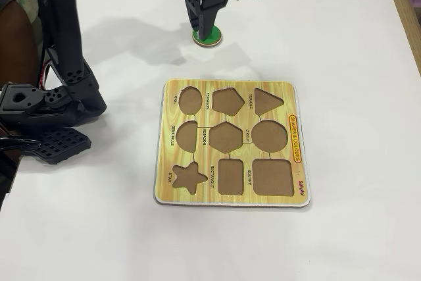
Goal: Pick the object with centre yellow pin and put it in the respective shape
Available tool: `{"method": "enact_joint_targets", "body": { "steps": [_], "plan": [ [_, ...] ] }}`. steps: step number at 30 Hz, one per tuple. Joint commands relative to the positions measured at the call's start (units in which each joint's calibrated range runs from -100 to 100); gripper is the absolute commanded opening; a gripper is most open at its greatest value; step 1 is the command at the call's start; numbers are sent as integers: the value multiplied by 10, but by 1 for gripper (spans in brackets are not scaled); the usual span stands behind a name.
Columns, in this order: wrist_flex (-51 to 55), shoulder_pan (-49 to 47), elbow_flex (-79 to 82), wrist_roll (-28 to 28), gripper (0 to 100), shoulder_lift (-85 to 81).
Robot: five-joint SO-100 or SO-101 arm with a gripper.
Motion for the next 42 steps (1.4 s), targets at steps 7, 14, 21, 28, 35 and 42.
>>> {"method": "enact_joint_targets", "body": {
  "steps": [7,14,21,28,35,42],
  "plan": [
    [0,-43,-121,-3,10,51],
    [0,-85,-192,-3,10,93],
    [0,-98,-226,0,10,125],
    [-1,-97,-263,0,10,169],
    [0,-87,-263,2,10,191],
    [-37,-95,-263,-1,10,220]
  ]
}}
